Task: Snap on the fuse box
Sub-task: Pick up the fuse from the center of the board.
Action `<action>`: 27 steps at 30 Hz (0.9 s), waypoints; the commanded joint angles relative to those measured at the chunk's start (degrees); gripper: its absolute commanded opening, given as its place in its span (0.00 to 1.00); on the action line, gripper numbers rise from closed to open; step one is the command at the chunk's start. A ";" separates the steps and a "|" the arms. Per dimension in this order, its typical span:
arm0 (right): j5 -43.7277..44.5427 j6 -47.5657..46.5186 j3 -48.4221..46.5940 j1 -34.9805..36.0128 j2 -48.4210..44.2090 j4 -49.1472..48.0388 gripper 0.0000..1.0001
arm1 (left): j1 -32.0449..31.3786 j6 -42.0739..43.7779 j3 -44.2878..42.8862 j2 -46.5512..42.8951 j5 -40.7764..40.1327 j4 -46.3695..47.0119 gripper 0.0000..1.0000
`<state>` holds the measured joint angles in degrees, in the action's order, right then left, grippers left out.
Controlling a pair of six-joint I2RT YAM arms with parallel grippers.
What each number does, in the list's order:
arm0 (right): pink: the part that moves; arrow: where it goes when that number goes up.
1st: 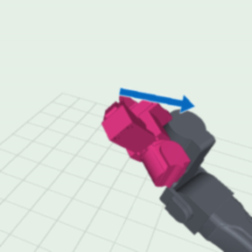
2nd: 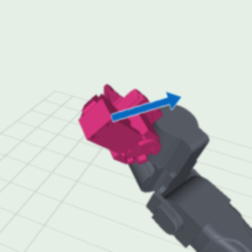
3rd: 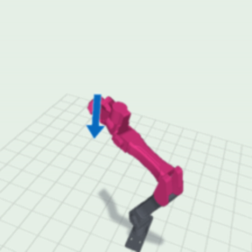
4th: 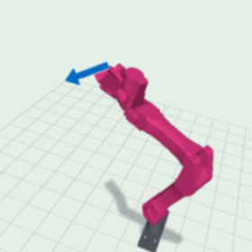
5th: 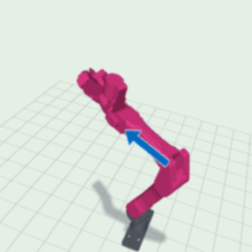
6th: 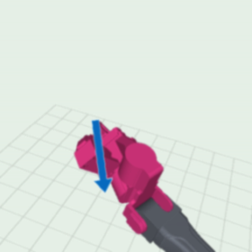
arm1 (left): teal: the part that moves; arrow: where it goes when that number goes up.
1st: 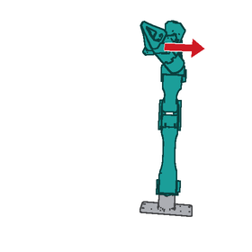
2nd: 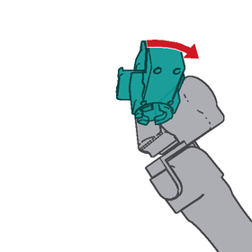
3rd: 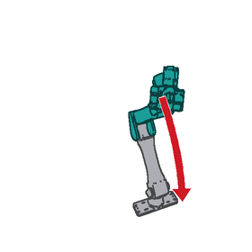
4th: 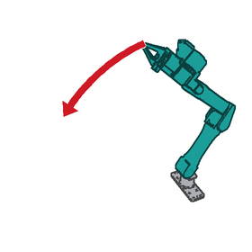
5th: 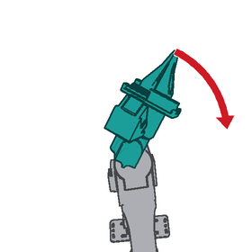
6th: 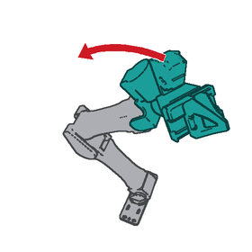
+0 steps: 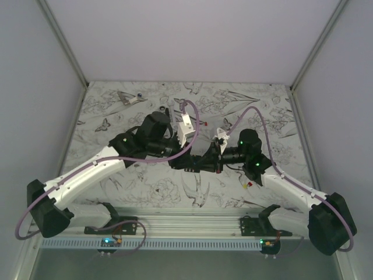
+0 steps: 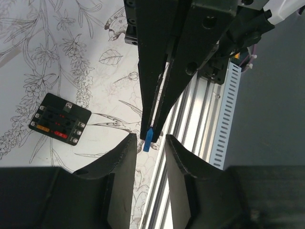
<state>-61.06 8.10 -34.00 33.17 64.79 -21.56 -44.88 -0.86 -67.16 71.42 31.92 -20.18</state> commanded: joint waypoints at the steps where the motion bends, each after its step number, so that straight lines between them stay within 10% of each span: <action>1: -1.95 -0.43 -1.96 -0.32 -0.48 -0.34 0.00 | 0.32 1.86 -0.14 0.83 2.37 -0.29 0.31; 20: -1.96 -0.88 -1.60 -0.34 0.14 -0.24 0.00 | 0.32 2.56 0.61 1.97 4.05 -0.82 0.00; 27: 10.38 -1.07 -1.36 -0.49 -0.03 3.11 0.29 | 0.32 -0.46 1.45 -0.45 -4.84 -0.74 0.00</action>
<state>-60.18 7.88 -34.00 33.12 64.88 -20.12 -44.88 0.69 -66.59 72.73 33.12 -20.64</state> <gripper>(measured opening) 0.242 0.034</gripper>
